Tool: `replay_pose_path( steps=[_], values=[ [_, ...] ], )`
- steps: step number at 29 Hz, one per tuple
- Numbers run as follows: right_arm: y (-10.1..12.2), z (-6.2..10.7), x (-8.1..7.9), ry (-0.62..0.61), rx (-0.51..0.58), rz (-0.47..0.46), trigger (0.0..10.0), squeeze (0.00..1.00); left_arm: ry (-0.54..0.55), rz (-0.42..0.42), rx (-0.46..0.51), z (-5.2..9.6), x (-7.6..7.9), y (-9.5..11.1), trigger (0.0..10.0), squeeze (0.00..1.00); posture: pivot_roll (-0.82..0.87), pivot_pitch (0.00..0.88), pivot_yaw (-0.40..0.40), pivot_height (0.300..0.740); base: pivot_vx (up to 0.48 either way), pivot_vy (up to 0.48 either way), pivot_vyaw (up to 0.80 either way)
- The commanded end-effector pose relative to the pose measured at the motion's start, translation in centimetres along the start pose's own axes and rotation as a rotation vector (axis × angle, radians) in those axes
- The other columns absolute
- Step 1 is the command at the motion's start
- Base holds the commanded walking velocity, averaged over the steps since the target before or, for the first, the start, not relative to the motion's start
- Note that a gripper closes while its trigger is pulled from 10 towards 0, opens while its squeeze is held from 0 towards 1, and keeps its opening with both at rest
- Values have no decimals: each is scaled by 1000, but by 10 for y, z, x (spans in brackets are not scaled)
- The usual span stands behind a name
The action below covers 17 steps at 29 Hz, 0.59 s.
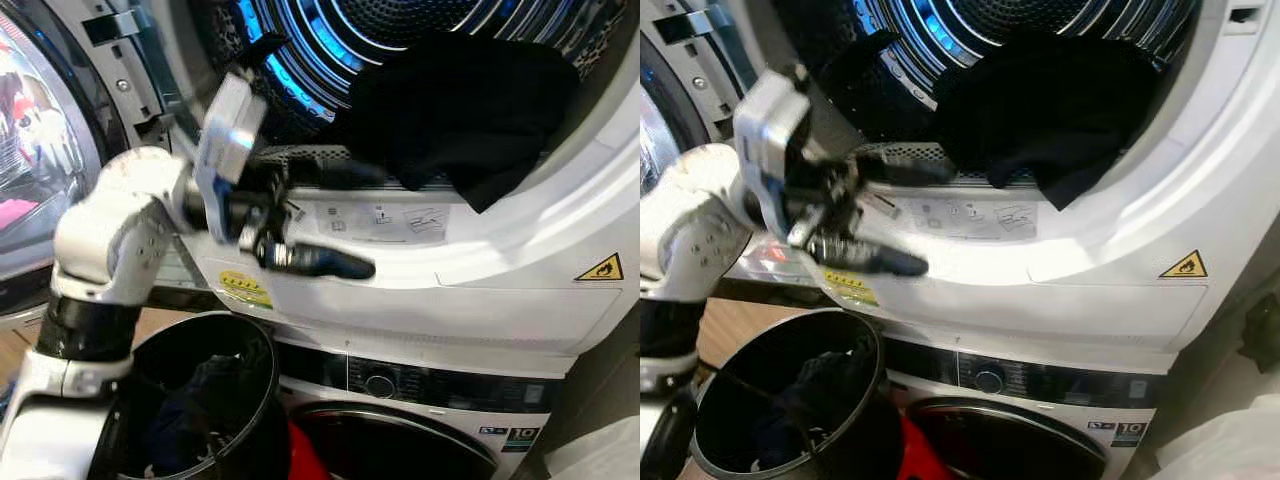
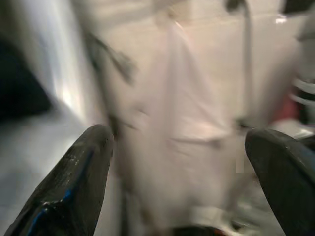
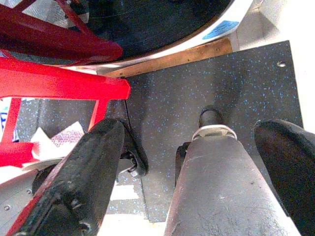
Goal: Clothes washing
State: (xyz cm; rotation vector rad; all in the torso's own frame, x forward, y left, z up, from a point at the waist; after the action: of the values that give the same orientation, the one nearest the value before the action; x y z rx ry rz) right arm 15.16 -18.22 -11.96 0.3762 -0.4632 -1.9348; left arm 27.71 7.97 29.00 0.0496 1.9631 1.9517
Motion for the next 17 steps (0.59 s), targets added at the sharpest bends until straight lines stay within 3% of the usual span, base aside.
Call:
replay_pose_path(
  steps=[1,2,3,4,8,11,13,16,17],
  values=[
    [-14,2,-8,17,-56,-1,10000,0,-93,44,-47,-11,12,-16,10000,0,11,0,169,740,0,0,0],
    [-12,1,-9,19,-51,-5,10000,0,-103,123,-50,-20,17,-33,10000,0,13,0,172,740,0,0,0],
    [-12,1,-9,19,-51,-5,10000,0,-103,123,-50,-20,17,-33,10000,0,13,0,172,740,0,0,0],
    [-10,1,-11,21,-46,-8,10000,0,-119,220,-58,-31,26,-58,10000,0,12,0,177,740,0,0,0],
    [-9,1,-14,26,-45,-12,10000,0,-40,312,-111,-41,35,-103,10000,0,8,0,183,740,0,0,0],
    [-10,1,-16,32,-49,-9,10000,0,79,357,-133,-44,39,-133,10000,0,8,0,186,740,0,0,0],
    [-12,1,-16,34,-53,-2,10000,0,245,390,-171,-44,41,-162,10000,0,9,0,190,740,0,0,0],
    [-12,2,-16,34,-55,0,10000,0,338,416,-178,-43,45,-176,10000,0,13,0,190,740,0,0,0],
    [-13,2,-16,34,-56,1,10000,0,421,455,-181,-43,49,-189,10000,0,13,0,190,740,0,0,0]
  ],
)
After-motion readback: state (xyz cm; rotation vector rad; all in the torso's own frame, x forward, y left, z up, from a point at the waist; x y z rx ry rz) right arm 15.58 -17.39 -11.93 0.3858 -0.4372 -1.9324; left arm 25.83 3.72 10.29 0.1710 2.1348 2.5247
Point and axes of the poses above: a point about 5 cm out from each wrist's last joint towards the gripper, its own z axis pointing back from the gripper into the wrist, its own y axis along the axis of the wrist's last joint, x = y × z, the point moved 2 cm from there along -z, pointing out of the wrist towards the gripper, and after that the axes turned 1 degree about -z, right-handed, at the moved point
